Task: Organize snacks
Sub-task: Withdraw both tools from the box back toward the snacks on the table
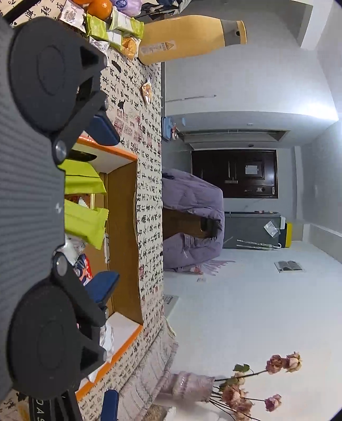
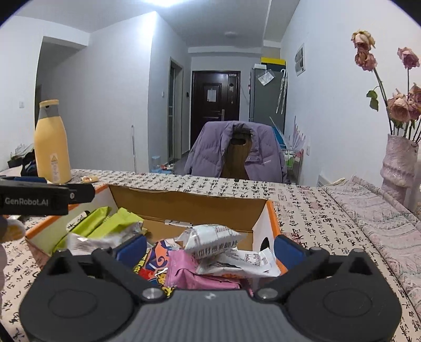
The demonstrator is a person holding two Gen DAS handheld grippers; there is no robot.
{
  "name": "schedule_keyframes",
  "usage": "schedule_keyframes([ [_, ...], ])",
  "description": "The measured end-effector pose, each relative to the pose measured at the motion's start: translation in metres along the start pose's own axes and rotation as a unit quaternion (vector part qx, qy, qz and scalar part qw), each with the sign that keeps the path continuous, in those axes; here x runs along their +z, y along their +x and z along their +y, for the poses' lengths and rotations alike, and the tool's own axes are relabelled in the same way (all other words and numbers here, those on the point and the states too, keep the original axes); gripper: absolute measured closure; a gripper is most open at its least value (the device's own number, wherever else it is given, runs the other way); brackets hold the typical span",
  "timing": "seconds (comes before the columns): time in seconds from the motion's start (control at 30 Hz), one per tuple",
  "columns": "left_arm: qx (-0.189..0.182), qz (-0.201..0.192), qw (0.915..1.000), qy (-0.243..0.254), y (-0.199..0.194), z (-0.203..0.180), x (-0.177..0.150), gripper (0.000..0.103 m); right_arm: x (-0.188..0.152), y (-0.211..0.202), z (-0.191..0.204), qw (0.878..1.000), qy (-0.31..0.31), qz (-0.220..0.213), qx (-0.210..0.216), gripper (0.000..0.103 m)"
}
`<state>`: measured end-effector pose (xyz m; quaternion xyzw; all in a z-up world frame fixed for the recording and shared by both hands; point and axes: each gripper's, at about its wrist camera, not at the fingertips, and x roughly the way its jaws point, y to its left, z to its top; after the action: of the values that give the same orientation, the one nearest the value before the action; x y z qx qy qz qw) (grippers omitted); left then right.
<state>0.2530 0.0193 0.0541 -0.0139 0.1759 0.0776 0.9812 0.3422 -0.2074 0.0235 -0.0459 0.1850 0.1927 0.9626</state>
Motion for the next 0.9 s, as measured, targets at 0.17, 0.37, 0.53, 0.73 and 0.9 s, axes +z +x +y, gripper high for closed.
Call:
schedule_keyframes([
  [0.17, -0.009, 0.002, 0.9999, 0.014, -0.016, 0.007, 0.003, 0.0, -0.003, -0.021, 0.0, 1.0, -0.011, -0.002, 0.005, 0.0],
  [0.37, -0.018, -0.005, 0.9995, 0.027, -0.045, 0.016, 0.003, 0.0, -0.008, -0.053, -0.003, 1.0, -0.025, -0.017, 0.001, 0.0],
  [0.53, -0.025, 0.008, 0.9987, 0.043, -0.065, 0.017, -0.01, 0.0, -0.018, -0.072, -0.004, 0.999, -0.036, -0.007, -0.002, 0.0],
  [0.73, -0.033, 0.064, 0.9962, 0.05, -0.08, 0.017, -0.042, 0.0, -0.038, -0.092, -0.003, 0.999, -0.033, 0.014, -0.01, 0.0],
  [0.9, -0.042, 0.106, 0.9877, 0.107, -0.097, 0.004, -0.065, 0.0, -0.055, -0.105, 0.0, 0.997, -0.046, 0.051, -0.016, 0.0],
])
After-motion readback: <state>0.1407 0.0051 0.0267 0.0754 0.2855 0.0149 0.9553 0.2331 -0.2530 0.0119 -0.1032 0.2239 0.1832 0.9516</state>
